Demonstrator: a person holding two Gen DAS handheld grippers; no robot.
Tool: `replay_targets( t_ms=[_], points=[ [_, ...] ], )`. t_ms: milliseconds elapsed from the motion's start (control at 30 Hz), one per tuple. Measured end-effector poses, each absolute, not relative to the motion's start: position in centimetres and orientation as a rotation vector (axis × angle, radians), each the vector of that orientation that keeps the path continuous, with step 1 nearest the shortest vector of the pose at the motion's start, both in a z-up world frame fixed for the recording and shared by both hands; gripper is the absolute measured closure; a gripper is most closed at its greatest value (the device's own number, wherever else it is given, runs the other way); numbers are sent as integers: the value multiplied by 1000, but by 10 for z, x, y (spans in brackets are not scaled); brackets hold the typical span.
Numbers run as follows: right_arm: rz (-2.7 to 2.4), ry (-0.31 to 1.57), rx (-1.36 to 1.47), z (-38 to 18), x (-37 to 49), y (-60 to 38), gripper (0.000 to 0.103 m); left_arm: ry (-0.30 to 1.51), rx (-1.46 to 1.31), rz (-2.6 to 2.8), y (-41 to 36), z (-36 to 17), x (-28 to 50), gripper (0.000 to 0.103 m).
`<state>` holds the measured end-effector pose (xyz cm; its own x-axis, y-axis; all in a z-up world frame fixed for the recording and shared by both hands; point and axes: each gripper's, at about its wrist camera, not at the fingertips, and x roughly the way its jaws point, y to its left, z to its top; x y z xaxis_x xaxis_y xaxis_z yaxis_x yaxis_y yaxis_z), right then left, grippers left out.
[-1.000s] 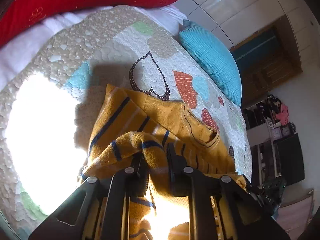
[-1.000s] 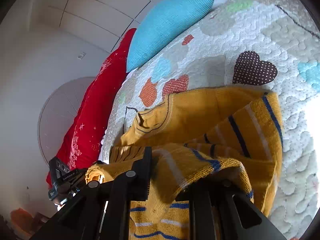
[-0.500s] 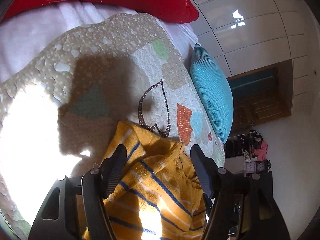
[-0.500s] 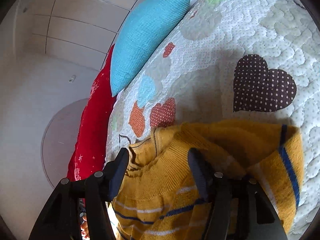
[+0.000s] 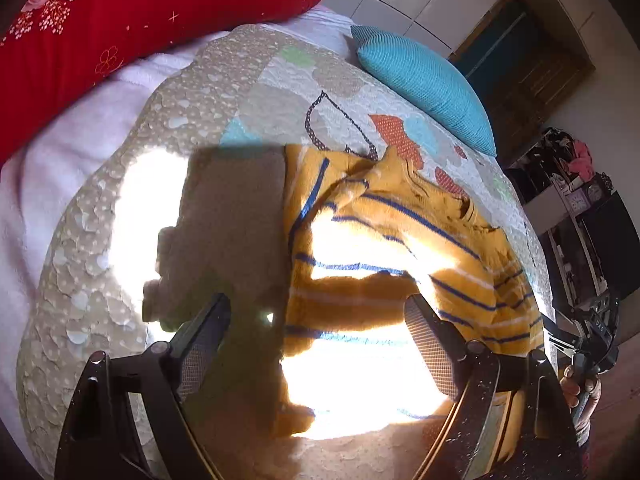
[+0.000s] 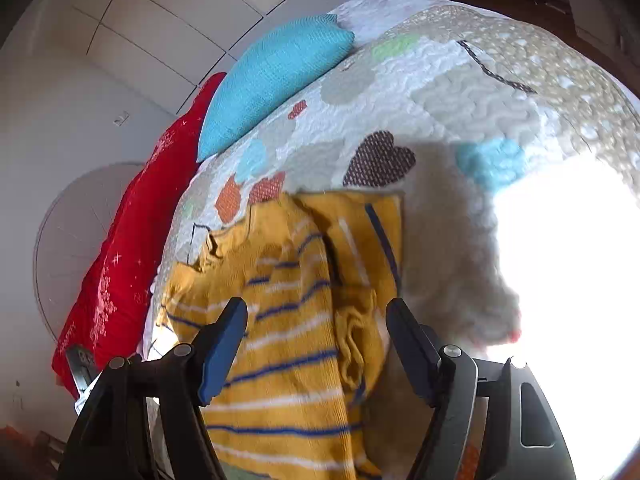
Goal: Fold small clothes
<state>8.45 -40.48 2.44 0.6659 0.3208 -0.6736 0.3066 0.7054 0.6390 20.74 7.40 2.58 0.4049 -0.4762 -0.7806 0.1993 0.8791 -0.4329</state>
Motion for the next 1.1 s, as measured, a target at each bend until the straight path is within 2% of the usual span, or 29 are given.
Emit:
replay_targets(
  t_ms=[67, 100, 133, 167, 300, 400, 500, 567, 667, 700, 767, 833, 900, 1100],
  points=[
    [23, 874, 822, 16, 60, -397, 26, 1113, -290, -406, 73, 12, 205, 16],
    [33, 878, 816, 12, 54, -391, 33, 1139, -270, -386, 70, 6, 205, 20],
    [49, 888, 798, 7, 50, -384, 48, 1167, -225, -364, 64, 2, 207, 46],
    [72, 918, 771, 3, 51, -377, 88, 1192, -187, -353, 60, 1, 208, 70],
    [-10, 951, 676, 8, 48, -380, 90, 1156, -110, -225, 64, 30, 205, 93],
    [-163, 968, 564, 12, 44, -389, 88, 1095, -71, -140, 80, 41, 201, 93],
    [-185, 959, 604, 11, 31, -401, 86, 1106, -169, -183, 101, 38, 187, 82],
    [-198, 913, 581, 22, 21, -399, 85, 1062, -147, -166, 105, 38, 171, 57],
    [-176, 860, 494, 49, 18, -379, 85, 985, -82, -122, 104, 35, 145, 39],
    [-154, 848, 463, 57, 21, -368, 82, 960, -57, -107, 102, 32, 140, 36],
    [-98, 825, 398, 72, 32, -340, 76, 915, -19, -89, 100, 24, 133, 22],
    [-31, 824, 351, 80, 48, -310, 71, 926, 1, -71, 99, 10, 132, 20],
    [24, 842, 323, 79, 68, -281, 71, 960, -13, -73, 101, -8, 133, 17],
    [118, 916, 210, 64, 154, -198, 72, 892, 4, -66, 100, -10, 126, 11]
  ],
)
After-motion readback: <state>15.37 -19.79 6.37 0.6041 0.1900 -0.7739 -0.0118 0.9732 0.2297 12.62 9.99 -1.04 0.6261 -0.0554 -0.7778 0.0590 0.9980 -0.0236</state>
